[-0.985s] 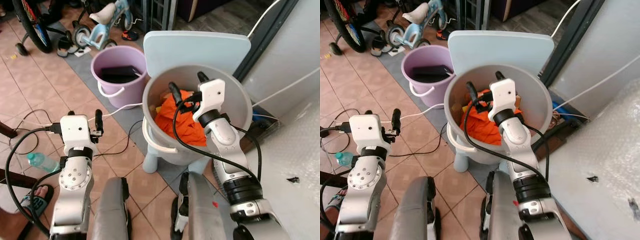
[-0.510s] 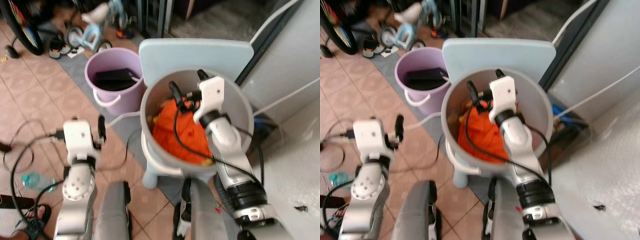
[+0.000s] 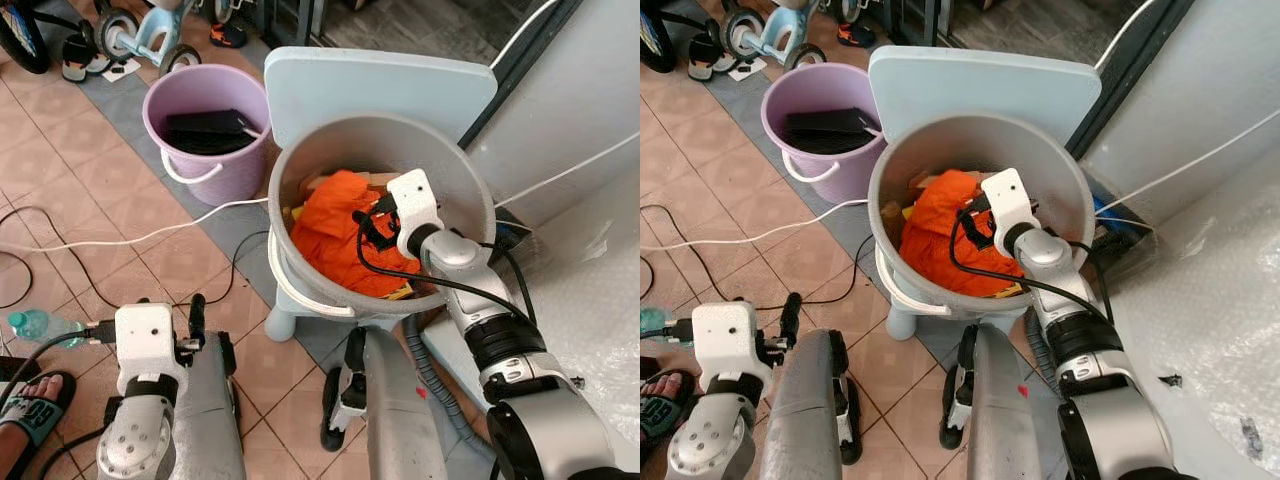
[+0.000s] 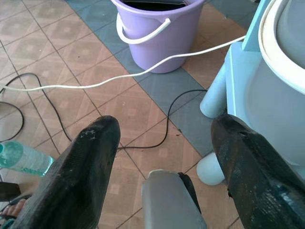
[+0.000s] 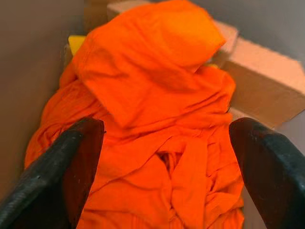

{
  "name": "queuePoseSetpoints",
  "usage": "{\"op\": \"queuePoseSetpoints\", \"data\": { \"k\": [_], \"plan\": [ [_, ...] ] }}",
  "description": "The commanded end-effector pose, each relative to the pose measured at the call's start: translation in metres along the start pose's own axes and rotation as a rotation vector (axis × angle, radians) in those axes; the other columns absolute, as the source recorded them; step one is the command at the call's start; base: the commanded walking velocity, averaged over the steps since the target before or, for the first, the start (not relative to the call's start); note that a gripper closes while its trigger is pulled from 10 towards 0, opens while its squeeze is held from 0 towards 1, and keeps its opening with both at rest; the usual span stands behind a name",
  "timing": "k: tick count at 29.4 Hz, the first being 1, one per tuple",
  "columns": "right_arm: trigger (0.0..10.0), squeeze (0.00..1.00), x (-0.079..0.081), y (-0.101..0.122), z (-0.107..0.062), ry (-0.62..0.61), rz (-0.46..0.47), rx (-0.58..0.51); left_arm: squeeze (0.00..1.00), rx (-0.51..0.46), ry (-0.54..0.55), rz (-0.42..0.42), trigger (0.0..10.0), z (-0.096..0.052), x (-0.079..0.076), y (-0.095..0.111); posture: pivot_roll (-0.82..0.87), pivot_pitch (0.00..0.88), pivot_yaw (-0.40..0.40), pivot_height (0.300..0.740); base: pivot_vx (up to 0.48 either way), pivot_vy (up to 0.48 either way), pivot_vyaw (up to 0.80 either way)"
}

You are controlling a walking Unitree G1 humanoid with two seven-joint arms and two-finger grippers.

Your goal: Clothes washing

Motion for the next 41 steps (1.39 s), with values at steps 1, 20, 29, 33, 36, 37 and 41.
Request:
{"op": "queuePoseSetpoints", "data": {
  "k": [1, 20, 29, 33, 36, 37, 41],
  "plan": [
    [10.0, 0.00, 0.002, -0.012, 0.000, 0.023, -0.006, 0.064, 0.00, 0.026, -0.017, -0.010, 10.0, -0.011, -0.002, -0.002, 0.11, 0.475, -0.175, 0.611, 0.000, 0.000, 0.00],
    [10.0, 0.00, 0.045, -0.040, 0.009, 0.131, -0.034, 0.219, 0.00, 0.166, -0.040, -0.043, 10.0, -0.057, -0.010, -0.005, 0.11, 0.558, -0.229, 0.611, 0.000, 0.000, 0.00],
    [10.0, 0.00, 0.016, -0.003, 0.008, -0.041, -0.326, 0.005, 0.00, 0.179, -0.031, -0.036, 10.0, -0.058, -0.010, -0.005, 0.11, 0.555, -0.222, 0.611, 0.000, 0.000, 0.00],
    [10.0, 0.00, 0.000, -0.016, 0.008, -0.108, -0.311, 0.080, 0.00, 0.186, -0.032, -0.034, 10.0, -0.059, -0.009, -0.005, 0.13, 0.558, -0.210, 0.611, 0.000, 0.000, 0.00],
    [10.0, 0.00, -0.015, -0.025, 0.006, -0.173, -0.263, 0.114, 0.00, 0.196, -0.032, -0.029, 10.0, -0.065, -0.008, -0.005, 0.14, 0.570, -0.212, 0.611, 0.000, 0.000, 0.00],
    [10.0, 0.00, -0.017, -0.026, 0.006, -0.180, -0.267, 0.121, 0.00, 0.204, -0.033, -0.029, 10.0, -0.067, -0.008, -0.005, 0.13, 0.575, -0.215, 0.611, 0.000, 0.000, 0.00],
    [10.0, 0.00, -0.020, -0.041, 0.005, -0.208, -0.203, 0.188, 0.00, 0.231, -0.037, -0.034, 10.0, -0.072, -0.008, -0.008, 0.14, 0.589, -0.220, 0.611, 0.000, 0.000, 0.00]
  ]
}}
Point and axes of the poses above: a point about 5 cm out from each wrist's last joint towards the gripper, its own z axis pointing out of the wrist towards the gripper, its own y axis along the axis of the wrist's last joint, x = y × z, the point moved 2 cm from there along z, pointing out of the wrist towards the gripper, and after that the axes turned 9 degrees about z, right-handed, at the moved point
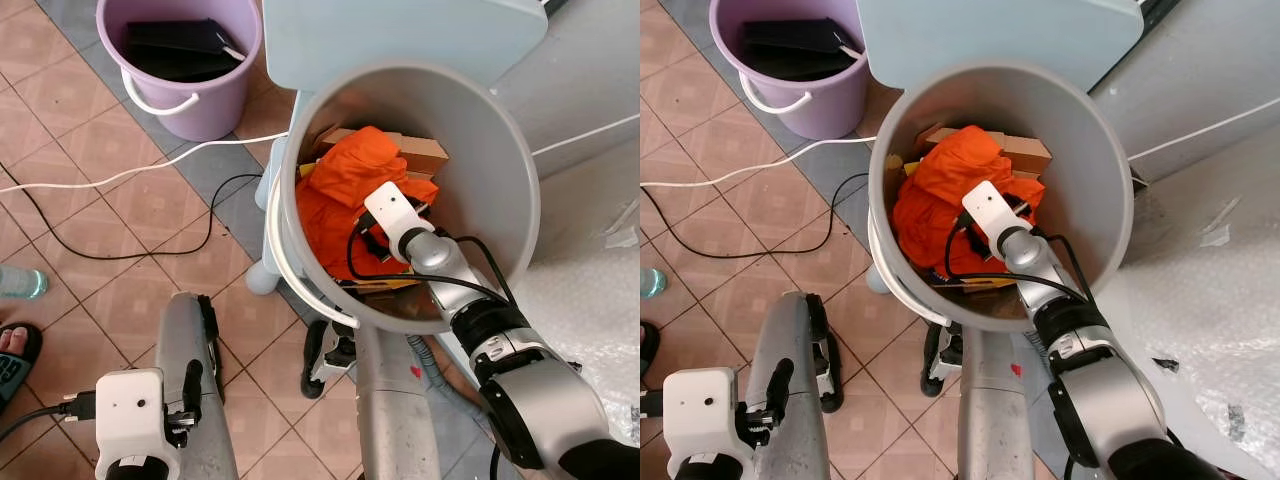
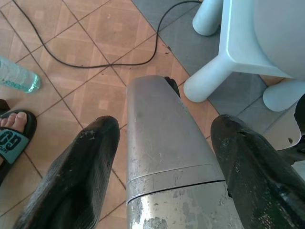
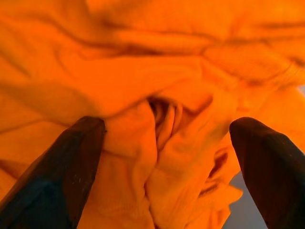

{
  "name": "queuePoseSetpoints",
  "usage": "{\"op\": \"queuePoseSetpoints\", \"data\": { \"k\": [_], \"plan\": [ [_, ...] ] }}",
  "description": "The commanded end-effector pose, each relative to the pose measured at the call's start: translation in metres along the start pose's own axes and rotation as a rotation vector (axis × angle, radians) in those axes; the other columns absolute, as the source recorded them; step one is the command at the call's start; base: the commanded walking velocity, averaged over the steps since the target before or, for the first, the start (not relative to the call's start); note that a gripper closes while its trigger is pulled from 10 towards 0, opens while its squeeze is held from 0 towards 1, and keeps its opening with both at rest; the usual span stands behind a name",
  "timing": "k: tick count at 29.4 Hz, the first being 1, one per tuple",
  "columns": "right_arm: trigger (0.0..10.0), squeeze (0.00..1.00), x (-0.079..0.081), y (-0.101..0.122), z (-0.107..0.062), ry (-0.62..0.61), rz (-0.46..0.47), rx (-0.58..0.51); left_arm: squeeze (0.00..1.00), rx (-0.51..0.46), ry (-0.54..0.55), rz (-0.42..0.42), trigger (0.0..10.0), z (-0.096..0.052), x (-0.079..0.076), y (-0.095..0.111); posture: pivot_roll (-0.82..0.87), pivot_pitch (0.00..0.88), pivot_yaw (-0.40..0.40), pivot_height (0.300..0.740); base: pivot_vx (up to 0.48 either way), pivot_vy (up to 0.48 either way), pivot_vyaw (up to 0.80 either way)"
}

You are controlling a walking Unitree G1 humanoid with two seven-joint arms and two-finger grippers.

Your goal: Clothes washing

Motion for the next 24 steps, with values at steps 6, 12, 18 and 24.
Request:
{"op": "queuePoseSetpoints", "data": {
  "k": [6, 12, 18, 24],
  "plan": [
    [4.1, 0.00, 0.021, -0.043, -0.003, 0.012, 0.171, 0.151, 0.00, 0.066, -0.026, -0.005, 10.0, -0.013, -0.002, -0.006, 0.14, 0.611, -0.214, 0.611, 0.000, 0.000, 0.00],
    [0.0, 0.00, 0.030, -0.039, -0.001, 0.030, 0.203, 0.143, 0.00, 0.082, -0.027, -0.010, 10.0, -0.017, -0.001, -0.007, 0.15, 0.624, -0.211, 0.611, 0.000, 0.000, 0.00],
    [0.0, 0.00, 0.031, -0.027, 0.003, 0.041, 0.231, 0.111, 0.00, 0.085, -0.027, -0.007, 10.0, -0.016, -0.001, -0.007, 0.15, 0.616, -0.213, 0.611, 0.000, 0.000, 0.00],
    [0.0, 0.00, 0.023, -0.023, 0.003, 0.024, 0.294, 0.096, 0.00, 0.087, -0.031, -0.008, 10.0, -0.013, -0.002, -0.007, 0.15, 0.610, -0.210, 0.611, 0.000, 0.000, 0.00]
  ]
}}
Point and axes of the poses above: a point about 5 cm out from each wrist's last joint towards the gripper, its own z axis pointing out of the wrist towards the gripper, its own y axis along the axis of the wrist's last joint, x = y × z, the point moved 2 cm from there along z, pointing out of the wrist towards the gripper, and after that the axes turned 9 degrees about z, right-handed, at the moved point
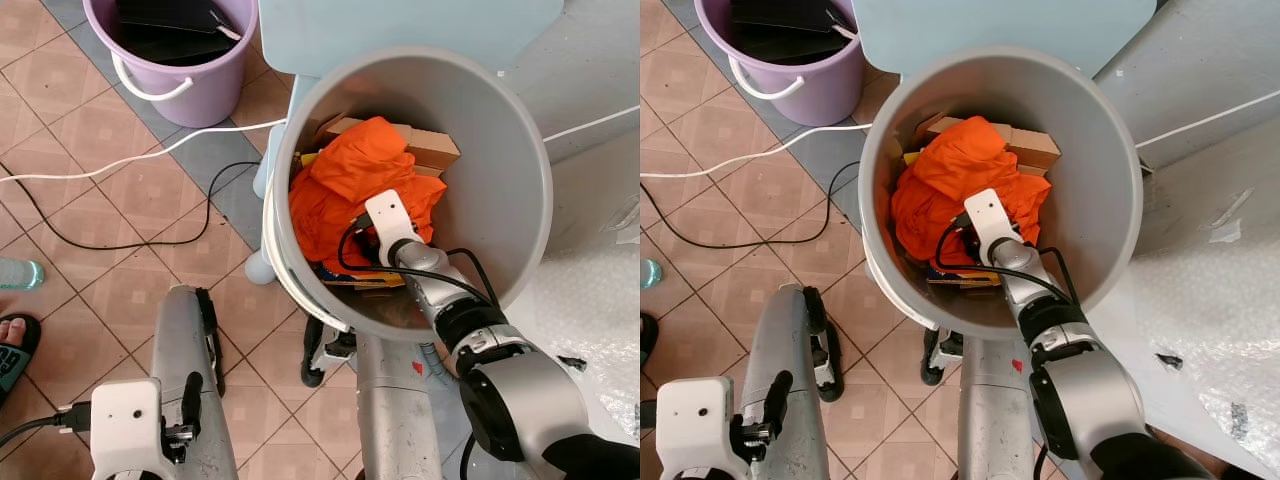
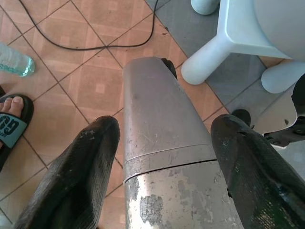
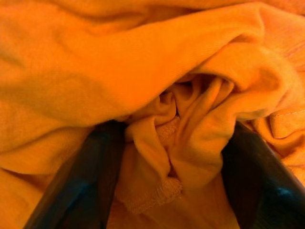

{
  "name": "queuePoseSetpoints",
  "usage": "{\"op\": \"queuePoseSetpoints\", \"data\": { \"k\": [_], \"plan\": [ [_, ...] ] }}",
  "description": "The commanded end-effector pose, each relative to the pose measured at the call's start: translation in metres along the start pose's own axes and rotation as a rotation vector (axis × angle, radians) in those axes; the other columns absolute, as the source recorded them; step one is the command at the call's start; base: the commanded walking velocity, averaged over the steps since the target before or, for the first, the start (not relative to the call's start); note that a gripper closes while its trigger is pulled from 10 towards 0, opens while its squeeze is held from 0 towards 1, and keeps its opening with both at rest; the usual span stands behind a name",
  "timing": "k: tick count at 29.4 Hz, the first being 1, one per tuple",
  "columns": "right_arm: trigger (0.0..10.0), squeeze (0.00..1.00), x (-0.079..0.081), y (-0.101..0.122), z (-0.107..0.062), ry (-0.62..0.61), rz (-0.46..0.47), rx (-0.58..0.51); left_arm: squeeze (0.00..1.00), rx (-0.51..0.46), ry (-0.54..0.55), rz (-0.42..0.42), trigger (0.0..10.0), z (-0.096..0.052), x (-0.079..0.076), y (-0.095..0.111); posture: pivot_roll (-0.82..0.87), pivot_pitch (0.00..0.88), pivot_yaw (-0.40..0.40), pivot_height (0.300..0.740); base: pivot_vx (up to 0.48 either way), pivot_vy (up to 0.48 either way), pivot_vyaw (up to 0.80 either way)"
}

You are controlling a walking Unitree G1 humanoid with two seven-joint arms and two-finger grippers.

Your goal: Clothes washing

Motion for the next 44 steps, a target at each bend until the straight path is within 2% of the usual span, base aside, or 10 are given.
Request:
{"op": "queuePoseSetpoints", "data": {
  "k": [1, 10, 14, 18, 23, 31, 34, 39, 42, 44],
  "plan": [
    [0.0, 0.00, -0.002, -0.026, -0.002, -0.003, 0.038, 0.078, 0.00, 0.053, -0.016, -0.002, 10.0, -0.002, -0.002, -0.009, 0.15, 0.610, -0.210, 0.611, 0.000, 0.000, 0.00],
    [0.0, 0.00, -0.003, -0.029, -0.002, 0.008, 0.062, 0.086, 0.00, 0.061, -0.023, -0.007, 10.0, -0.002, -0.005, -0.010, 0.14, 0.613, -0.220, 0.611, 0.000, 0.000, 0.00],
    [0.0, 0.00, -0.001, -0.029, -0.002, 0.018, 0.063, 0.087, 0.00, 0.043, -0.059, -0.048, 10.0, -0.002, -0.009, -0.007, 0.14, 0.617, -0.227, 0.611, 0.000, 0.000, 0.00],
    [0.0, 0.00, 0.002, -0.026, -0.001, 0.035, 0.073, 0.081, 0.00, -0.048, -0.075, -0.043, 10.0, 0.000, -0.009, 0.006, 0.14, 0.612, -0.229, 0.611, 0.000, 0.000, 0.00],
    [0.0, 0.00, 0.004, -0.021, -0.001, 0.050, 0.101, 0.050, 0.00, -0.075, -0.037, -0.019, 10.0, 0.007, -0.003, 0.010, 0.14, 0.599, -0.228, 0.611, 0.000, 0.000, 0.00],
    [0.0, 0.00, 0.000, -0.001, 0.002, 0.047, 0.145, -0.006, 0.00, -0.138, 0.009, 0.004, 10.0, 0.036, 0.007, 0.015, 0.14, 0.536, -0.221, 0.611, 0.000, 0.000, 0.00],
    [0.0, 0.00, -0.001, 0.006, 0.002, 0.046, 0.152, -0.017, 0.00, -0.224, -0.008, 0.082, 10.0, 0.053, 0.011, 0.025, 0.15, 0.490, -0.217, 0.611, 0.000, 0.000, 0.00],
    [0.0, 0.00, -0.006, 0.021, 0.003, 0.033, 0.175, -0.060, 0.00, -0.246, 0.003, 0.153, 10.0, 0.086, 0.030, 0.021, 0.14, 0.439, -0.211, 0.611, 0.000, 0.000, 0.00],
    [0.0, 0.00, -0.007, 0.028, 0.003, 0.034, 0.187, -0.081, 0.00, -0.265, -0.001, 0.208, 10.0, 0.094, 0.035, 0.021, 0.13, 0.416, -0.206, 0.611, 0.000, 0.000, 0.00],
    [0.0, 0.00, -0.010, 0.045, 0.002, 0.039, 0.209, -0.145, 0.00, -0.287, 0.016, 0.231, 10.0, 0.105, 0.040, 0.024, 0.13, 0.369, -0.195, 0.611, 0.000, 0.000, 0.00]
  ]
}}
Point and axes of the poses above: a point about 5 cm out from each wrist's last joint towards the gripper, its own z axis pointing out of the wrist towards the gripper, its own y axis along the axis of the wrist's last joint, x = y × z, the point moved 2 cm from there along z, pointing out of the wrist towards the gripper, and after that the axes turned 9 degrees about z, right-handed, at the moved point
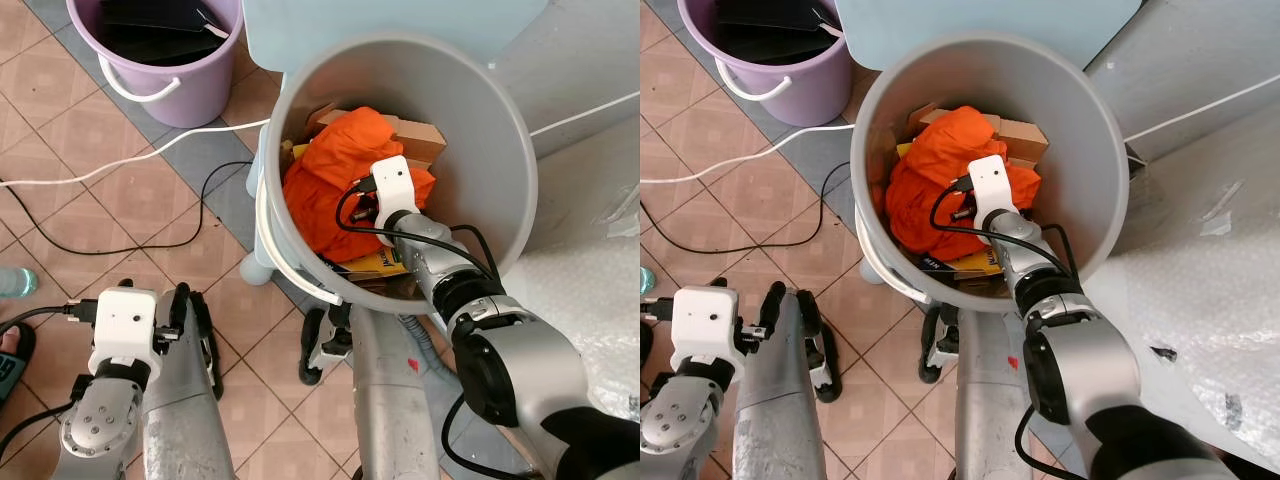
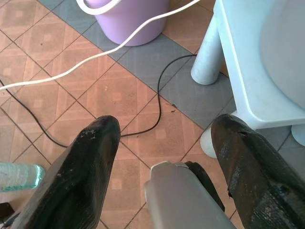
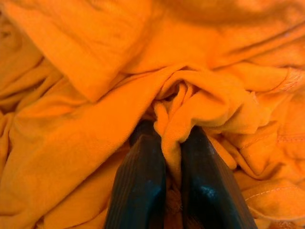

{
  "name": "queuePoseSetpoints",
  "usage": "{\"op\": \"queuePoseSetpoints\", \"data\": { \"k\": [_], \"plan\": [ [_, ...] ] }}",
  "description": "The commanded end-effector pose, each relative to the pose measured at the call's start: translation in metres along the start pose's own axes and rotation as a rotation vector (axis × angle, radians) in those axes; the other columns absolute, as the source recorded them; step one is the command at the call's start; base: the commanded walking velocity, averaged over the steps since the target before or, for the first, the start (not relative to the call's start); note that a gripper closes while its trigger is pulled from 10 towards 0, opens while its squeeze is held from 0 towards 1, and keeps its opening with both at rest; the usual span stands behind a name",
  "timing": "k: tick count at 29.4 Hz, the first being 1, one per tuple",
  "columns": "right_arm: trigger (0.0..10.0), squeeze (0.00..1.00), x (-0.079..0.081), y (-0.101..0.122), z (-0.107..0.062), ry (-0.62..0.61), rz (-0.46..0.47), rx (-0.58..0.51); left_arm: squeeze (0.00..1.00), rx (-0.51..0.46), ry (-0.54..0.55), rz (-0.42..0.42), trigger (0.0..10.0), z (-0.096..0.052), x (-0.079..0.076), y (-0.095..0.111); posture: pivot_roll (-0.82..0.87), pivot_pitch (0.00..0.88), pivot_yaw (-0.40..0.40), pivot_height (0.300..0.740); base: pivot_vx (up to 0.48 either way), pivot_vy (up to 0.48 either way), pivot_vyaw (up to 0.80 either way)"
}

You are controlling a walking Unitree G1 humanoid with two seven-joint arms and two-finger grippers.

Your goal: Clothes washing

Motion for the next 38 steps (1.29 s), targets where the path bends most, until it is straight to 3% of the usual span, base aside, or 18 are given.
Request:
{"op": "queuePoseSetpoints", "data": {
  "k": [1, 5, 10, 11, 14, 18, 19, 22, 23, 26, 28, 30, 33, 38],
  "plan": [
    [0.0, 0.00, -0.009, 0.006, -0.001, -0.011, 0.044, -0.044, 0.00, 0.025, -0.002, 0.016, 10.0, 0.005, 0.000, -0.013, 0.12, 0.362, -0.194, 0.611, 0.000, 0.000, 0.00],
    [0.0, 0.00, -0.011, 0.068, -0.005, 0.034, 0.107, -0.280, 0.00, -0.066, 0.005, 0.003, 10.0, 0.032, -0.004, 0.001, 0.10, 0.290, -0.177, 0.611, 0.000, 0.000, 0.00],
    [0.0, 0.00, -0.018, 0.120, -0.016, 0.035, 0.113, -0.464, 0.00, -0.132, 0.001, -0.008, 10.0, 0.050, -0.011, 0.014, 0.08, 0.214, -0.153, 0.611, 0.000, 0.000, 0.00],
    [0.0, 0.00, -0.022, 0.144, -0.025, 0.036, 0.094, -0.558, 0.00, -0.164, -0.005, -0.010, 10.0, 0.056, -0.014, 0.021, 0.07, 0.186, -0.144, 0.611, 0.000, 0.000, 0.00],
    [0.0, 0.00, -0.026, 0.163, -0.033, 0.030, 0.074, -0.631, 0.00, -0.197, -0.012, -0.016, 10.0, 0.068, -0.017, 0.027, 0.05, 0.139, -0.117, 0.611, 0.000, 0.000, 0.00],
    [0.0, 0.00, -0.041, 0.204, -0.068, 0.029, -0.021, -0.850, 0.00, -0.289, -0.040, -0.020, 10.0, 0.081, -0.023, 0.047, 0.02, 0.072, -0.061, 0.611, 0.000, 0.000, 0.00],
    [0.0, 0.00, -0.041, 0.204, -0.068, 0.029, -0.021, -0.850, 0.00, -0.289, -0.040, -0.020, 10.0, 0.081, -0.023, 0.047, 0.02, 0.072, -0.061, 0.611, 0.000, 0.000, 0.00],
    [0.0, 0.00, -0.050, 0.226, -0.099, 0.013, -0.142, -0.995, 0.00, -0.333, -0.058, -0.026, 10.0, 0.092, -0.031, 0.058, -0.02, 0.021, -0.021, 0.611, 0.000, 0.000, 0.00],
    [0.0, 0.00, -0.050, 0.226, -0.099, 0.013, -0.142, -0.995, 0.00, -0.333, -0.058, -0.026, 10.0, 0.092, -0.031, 0.058, -0.02, 0.021, -0.021, 0.611, 0.000, 0.000, 0.00],
    [0.0, 0.00, -0.060, 0.238, -0.129, -0.052, -0.232, -1.096, 0.00, -0.333, -0.012, -0.044, 10.0, 0.101, -0.039, 0.065, -0.07, 0.000, 0.007, 0.611, 0.000, 0.000, 0.00],
    [0.0, 0.00, -0.069, 0.233, -0.137, -0.103, -0.209, -1.104, 0.00, -0.334, -0.006, -0.066, 10.0, 0.103, -0.047, 0.070, -0.08, 0.000, 0.013, 0.611, 0.000, 0.000, 0.00],
    [0.0, 0.00, -0.076, 0.220, -0.140, -0.149, -0.147, -1.095, 0.00, -0.361, -0.042, -0.092, 10.0, 0.102, -0.057, 0.076, -0.08, 0.000, 0.013, 0.611, 0.000, 0.000, 0.00],
    [0.0, 0.00, -0.080, 0.183, -0.141, -0.222, -0.050, -1.054, 0.00, -0.380, -0.062, -0.118, 10.0, 0.099, -0.067, 0.081, -0.09, 0.000, 0.028, 0.611, 0.000, 0.000, 0.00],
    [0.0, 0.00, -0.066, 0.149, -0.138, -0.217, 0.022, -1.001, 0.00, -0.381, -0.092, -0.114, 10.0, 0.098, -0.077, 0.081, -0.11, 0.000, 0.059, 0.611, 0.000, 0.000, 0.00]
  ]
}}
Point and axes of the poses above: a point about 5 cm out from each wrist's last joint towards the gripper, its own z axis pointing out of the wrist towards the gripper, its own y axis along the axis of the wrist's last joint, x = y × z, the point moved 2 cm from there along z, pointing out of the wrist towards the gripper, and after that the axes turned 9 degrees about z, right-handed, at the moved point
